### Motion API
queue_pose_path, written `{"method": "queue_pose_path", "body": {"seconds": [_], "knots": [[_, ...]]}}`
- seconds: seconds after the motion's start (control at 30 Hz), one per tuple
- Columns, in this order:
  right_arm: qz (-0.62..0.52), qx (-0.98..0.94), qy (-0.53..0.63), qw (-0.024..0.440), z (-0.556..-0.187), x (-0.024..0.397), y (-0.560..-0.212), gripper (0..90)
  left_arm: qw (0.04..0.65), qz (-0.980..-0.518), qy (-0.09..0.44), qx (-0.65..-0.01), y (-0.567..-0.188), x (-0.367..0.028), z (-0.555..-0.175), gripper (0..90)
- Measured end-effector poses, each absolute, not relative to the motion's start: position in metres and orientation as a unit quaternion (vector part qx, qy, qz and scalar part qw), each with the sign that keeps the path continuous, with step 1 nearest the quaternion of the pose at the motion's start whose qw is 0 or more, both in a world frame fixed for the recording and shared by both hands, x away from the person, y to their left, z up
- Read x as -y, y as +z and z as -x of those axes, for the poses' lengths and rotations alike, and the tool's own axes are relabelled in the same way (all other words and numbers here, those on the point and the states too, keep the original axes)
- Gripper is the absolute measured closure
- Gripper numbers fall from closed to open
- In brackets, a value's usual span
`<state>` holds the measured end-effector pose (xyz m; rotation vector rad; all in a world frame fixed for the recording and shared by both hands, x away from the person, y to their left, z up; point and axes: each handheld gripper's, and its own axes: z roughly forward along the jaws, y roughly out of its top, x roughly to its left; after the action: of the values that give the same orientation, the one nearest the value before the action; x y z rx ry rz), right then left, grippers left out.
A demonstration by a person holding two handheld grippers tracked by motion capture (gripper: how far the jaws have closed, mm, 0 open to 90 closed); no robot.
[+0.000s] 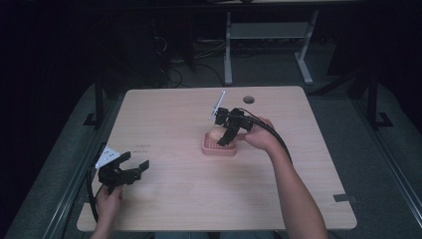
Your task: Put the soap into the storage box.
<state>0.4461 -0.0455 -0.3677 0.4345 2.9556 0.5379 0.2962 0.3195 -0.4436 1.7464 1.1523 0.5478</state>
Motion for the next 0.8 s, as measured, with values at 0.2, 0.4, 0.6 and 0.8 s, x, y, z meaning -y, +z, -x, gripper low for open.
{"method": "queue_pose_path", "body": {"seconds": [0.2, 0.4, 0.6, 0.8], "knots": [[-0.149, -0.972, 0.178, 0.044, -0.455, 0.041, -0.375, 31.9, 0.471, -0.712, 0.223, -0.471, -0.444, -0.32, -0.296, 14.3], [-0.154, -0.973, 0.168, 0.04, -0.46, 0.038, -0.384, 31.8, 0.471, -0.712, 0.223, -0.471, -0.444, -0.32, -0.296, 14.3], [-0.167, -0.971, 0.17, 0.033, -0.468, 0.039, -0.389, 31.8, 0.468, -0.715, 0.224, -0.468, -0.443, -0.319, -0.296, 14.3], [-0.174, -0.972, 0.154, 0.021, -0.474, 0.035, -0.4, 31.8, 0.468, -0.715, 0.224, -0.469, -0.443, -0.32, -0.296, 14.3]]}}
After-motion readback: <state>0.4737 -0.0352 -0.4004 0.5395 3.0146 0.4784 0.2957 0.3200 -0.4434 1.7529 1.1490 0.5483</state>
